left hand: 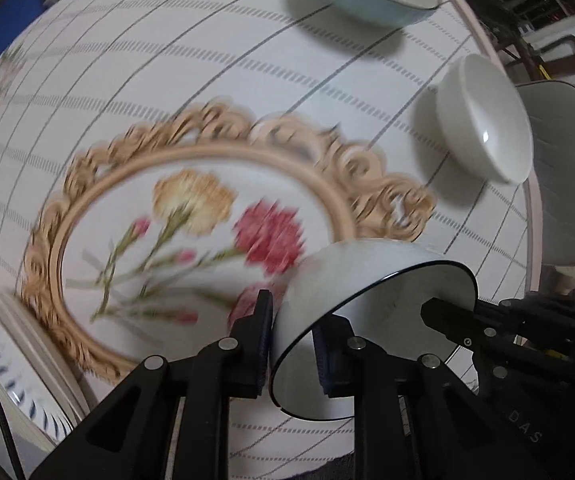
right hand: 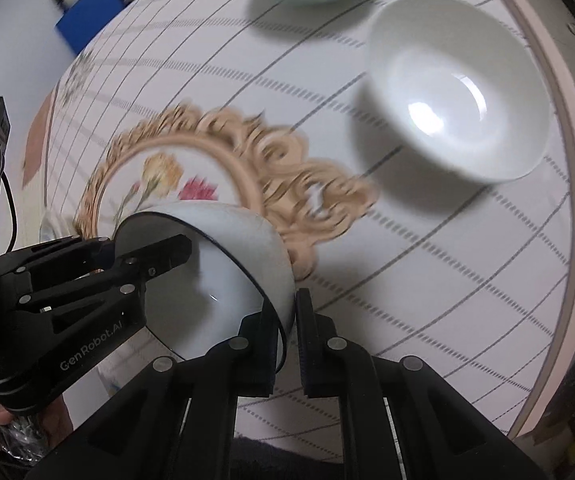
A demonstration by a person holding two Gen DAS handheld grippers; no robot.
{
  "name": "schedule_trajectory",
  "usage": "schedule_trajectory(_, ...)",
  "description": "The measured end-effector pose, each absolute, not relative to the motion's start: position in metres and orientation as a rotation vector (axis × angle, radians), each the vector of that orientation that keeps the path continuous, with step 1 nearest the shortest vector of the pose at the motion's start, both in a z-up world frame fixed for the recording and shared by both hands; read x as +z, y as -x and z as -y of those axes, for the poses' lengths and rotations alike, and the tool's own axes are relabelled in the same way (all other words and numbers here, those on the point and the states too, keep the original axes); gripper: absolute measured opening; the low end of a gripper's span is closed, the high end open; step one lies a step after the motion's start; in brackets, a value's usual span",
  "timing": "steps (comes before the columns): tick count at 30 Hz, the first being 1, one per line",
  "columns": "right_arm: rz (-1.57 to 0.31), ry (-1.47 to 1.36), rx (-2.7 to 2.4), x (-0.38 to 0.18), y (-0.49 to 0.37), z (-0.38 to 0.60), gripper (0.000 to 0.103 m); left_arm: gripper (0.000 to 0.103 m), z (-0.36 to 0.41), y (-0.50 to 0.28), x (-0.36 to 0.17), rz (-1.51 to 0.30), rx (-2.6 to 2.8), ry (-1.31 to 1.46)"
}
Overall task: Organize plates and bowls
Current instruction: 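Carry the white bowl beside the carnation print and set it down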
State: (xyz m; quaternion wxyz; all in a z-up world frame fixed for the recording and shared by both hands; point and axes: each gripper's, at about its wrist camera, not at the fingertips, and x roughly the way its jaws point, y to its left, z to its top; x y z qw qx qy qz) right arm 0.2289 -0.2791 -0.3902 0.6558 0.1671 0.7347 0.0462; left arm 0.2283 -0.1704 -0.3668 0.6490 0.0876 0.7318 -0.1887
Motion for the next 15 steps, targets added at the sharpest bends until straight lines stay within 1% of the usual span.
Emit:
schedule_trajectory(8,-1.705,-0.324,0.152,-0.402,-0.229,0.238,0.01,0.016,0.131,-0.216,-0.373,-1.677,-0.354,-0.135)
schedule_trajectory(15,-1.714,-0.261,0.163,-0.408,-0.241,0.221,0.01,0.017,0.09,-0.225,-0.37,-1.675,-0.323,-0.084)
